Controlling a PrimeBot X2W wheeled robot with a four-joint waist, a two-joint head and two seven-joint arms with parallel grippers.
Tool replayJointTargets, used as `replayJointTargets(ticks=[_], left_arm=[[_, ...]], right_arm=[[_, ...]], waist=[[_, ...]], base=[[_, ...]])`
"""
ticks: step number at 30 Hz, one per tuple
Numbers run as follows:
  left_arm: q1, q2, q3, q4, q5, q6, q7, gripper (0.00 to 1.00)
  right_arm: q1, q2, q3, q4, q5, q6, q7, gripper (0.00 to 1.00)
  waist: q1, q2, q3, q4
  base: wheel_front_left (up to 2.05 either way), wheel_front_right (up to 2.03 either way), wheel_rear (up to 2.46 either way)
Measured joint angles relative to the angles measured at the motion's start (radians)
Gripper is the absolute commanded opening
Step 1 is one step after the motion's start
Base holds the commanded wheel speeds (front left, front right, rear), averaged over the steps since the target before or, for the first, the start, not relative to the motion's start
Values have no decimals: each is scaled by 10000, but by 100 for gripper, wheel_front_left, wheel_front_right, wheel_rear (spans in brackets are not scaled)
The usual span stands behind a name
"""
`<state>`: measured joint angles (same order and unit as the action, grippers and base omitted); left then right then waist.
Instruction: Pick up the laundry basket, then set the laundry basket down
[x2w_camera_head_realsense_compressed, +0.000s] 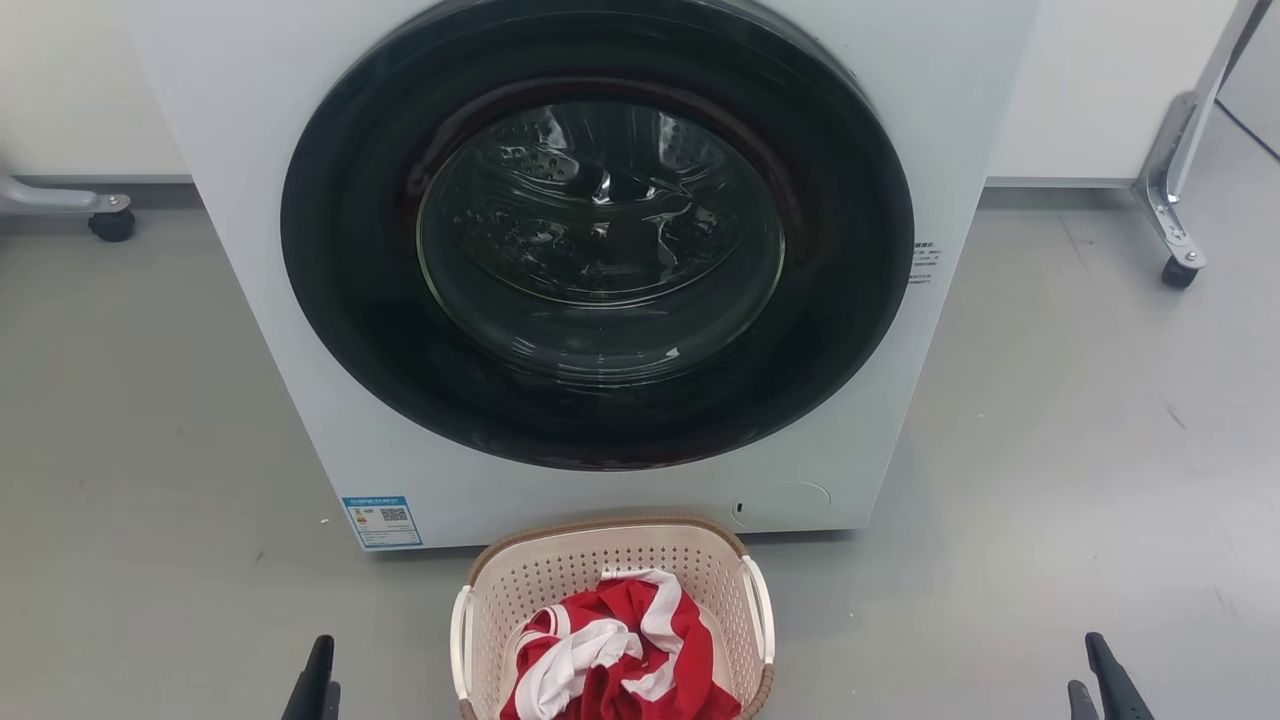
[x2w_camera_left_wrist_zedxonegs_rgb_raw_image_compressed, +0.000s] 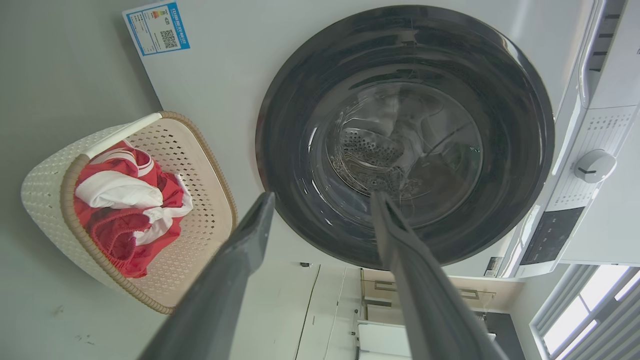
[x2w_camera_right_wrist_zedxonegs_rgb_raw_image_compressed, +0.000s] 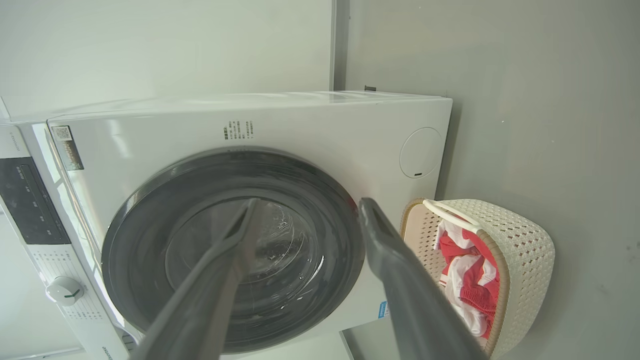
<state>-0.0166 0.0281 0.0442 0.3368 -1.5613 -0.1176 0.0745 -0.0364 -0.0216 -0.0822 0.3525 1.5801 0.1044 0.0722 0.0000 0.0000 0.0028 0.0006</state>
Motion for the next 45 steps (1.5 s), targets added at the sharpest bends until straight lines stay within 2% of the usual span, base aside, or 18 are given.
replayJointTargets(ticks=[6,29,45], left_arm=[[0,0,-184,-138,464,132,-249,100],[-9,169,-1118,-633,4117,826,-1037,100],[-5,573,-1893,-834,7239,1275,-1639,100]], right_arm=[[0,-2,255,-65,-533,-186,-222,100],[-143,-104,1595,-280,-4059,-825,-1024,100],[-151,-194,2518,-347,-6753,-1233,-1597,100]], waist=[[0,0,18,9],[0,1,121,16],[0,0,124,37]], base=[[0,0,0],[0,0,0],[0,0,0]])
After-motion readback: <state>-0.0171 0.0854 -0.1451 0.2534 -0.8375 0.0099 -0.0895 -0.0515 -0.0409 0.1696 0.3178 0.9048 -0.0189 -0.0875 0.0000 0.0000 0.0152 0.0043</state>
